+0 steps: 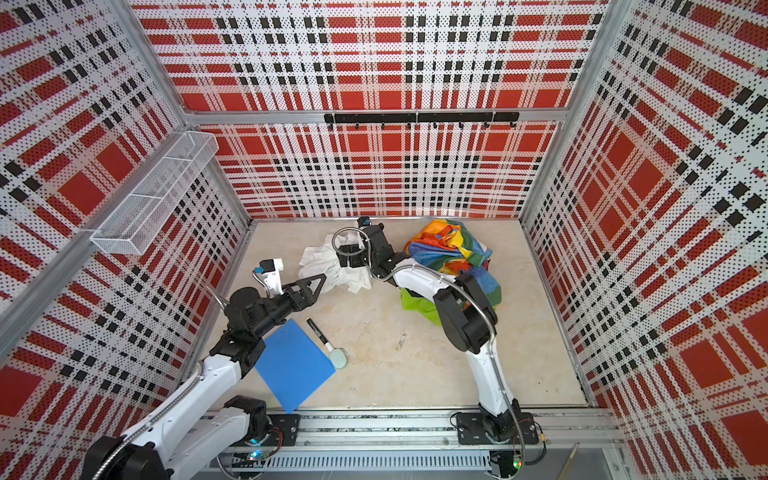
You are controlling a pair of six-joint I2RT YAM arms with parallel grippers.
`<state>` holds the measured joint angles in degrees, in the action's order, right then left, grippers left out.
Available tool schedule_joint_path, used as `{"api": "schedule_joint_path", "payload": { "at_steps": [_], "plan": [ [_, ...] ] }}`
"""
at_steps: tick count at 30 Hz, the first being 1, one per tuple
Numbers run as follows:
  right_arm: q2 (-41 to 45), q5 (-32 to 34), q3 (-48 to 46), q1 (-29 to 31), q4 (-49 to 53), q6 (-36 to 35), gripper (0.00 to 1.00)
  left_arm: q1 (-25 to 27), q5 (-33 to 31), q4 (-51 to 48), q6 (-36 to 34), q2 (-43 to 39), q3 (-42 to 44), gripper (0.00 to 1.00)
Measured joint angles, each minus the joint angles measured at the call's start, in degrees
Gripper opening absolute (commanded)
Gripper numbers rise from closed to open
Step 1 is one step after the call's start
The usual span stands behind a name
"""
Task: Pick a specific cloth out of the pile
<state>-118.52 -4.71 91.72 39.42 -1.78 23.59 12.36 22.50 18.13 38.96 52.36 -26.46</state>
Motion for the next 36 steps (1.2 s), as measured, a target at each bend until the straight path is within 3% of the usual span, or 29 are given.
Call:
{"api": "schedule_joint_path", "payload": {
  "at_steps": [12, 22, 29, 36],
  "plan": [
    [34.01, 4.11, -32.04, -0.07, -8.87, -8.28, 1.0, -2.14, -8.26, -11.08, -8.17, 0.11, -7.45, 0.99],
    [62.95, 19.19, -49.64, -3.45, -4.44, -13.81, 1.0, -9.22, -15.54, -12.83, -10.78, -0.22, -5.62, 0.99],
    [73.85, 28.2, -55.74, -10.29, -0.26, -15.58, 1.0, -9.62, -23.65, -7.48, -16.06, 2.47, -1.4, 0.99],
    [74.25, 28.68, -63.28, -25.55, -1.95, -16.61, 1.0, -6.78, -34.29, 2.58, -26.77, 9.7, 1.92, 0.99]
  ]
}}
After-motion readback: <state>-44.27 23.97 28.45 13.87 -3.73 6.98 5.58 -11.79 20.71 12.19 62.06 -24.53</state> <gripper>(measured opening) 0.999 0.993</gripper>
